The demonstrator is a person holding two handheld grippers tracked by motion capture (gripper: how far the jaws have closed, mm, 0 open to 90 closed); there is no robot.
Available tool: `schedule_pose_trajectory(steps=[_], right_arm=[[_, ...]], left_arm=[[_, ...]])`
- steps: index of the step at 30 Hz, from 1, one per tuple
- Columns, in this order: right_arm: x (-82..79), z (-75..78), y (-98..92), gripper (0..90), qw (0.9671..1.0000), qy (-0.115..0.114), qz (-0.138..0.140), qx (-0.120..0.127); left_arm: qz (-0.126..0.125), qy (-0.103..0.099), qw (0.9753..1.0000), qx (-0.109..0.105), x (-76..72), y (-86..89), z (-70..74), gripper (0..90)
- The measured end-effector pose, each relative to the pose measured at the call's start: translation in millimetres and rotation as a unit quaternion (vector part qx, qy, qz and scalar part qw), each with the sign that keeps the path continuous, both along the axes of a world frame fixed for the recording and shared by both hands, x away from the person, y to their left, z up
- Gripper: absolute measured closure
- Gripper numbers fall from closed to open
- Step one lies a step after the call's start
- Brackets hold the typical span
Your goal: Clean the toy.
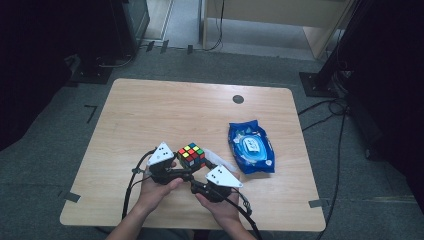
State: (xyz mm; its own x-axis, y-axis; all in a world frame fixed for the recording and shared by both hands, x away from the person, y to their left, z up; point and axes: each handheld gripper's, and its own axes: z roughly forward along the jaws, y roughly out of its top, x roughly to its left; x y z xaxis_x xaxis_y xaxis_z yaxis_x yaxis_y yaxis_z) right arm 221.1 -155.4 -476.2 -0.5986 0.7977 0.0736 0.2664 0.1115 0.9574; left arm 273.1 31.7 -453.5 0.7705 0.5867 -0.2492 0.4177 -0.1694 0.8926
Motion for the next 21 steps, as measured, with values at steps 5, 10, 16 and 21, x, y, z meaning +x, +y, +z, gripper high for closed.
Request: schedule_pose_trajectory(steps=[5, 10, 16, 21], right_arm=[[-2.8, -1.9, 3.2, 34.5, 0.9997, -0.013, -0.005, -0.018], [-3.5, -3.8, 5.5, 34.2, 0.9994, -0.018, -0.003, -0.029], [6.8, -1.3, -3.6, 25.4, 0.998, 0.01, 0.04, -0.047], [15.1, -2.4, -25.2, 32.5, 0.9959, 0.033, 0.031, -0.078]], left_arm=[[-0.005, 0.006, 1.0, -0.005, 1.4, 2.2, 1.0, 32.7], [-0.002, -0.024, 0.9994, 0.023, -2.0, 1.7, 2.9, 33.7], [0.014, -0.026, 0.9992, 0.028, 2.9, 10.9, 4.5, 33.9], [0.034, -0.019, 0.9989, 0.026, 10.7, 26.9, 3.8, 33.9]])
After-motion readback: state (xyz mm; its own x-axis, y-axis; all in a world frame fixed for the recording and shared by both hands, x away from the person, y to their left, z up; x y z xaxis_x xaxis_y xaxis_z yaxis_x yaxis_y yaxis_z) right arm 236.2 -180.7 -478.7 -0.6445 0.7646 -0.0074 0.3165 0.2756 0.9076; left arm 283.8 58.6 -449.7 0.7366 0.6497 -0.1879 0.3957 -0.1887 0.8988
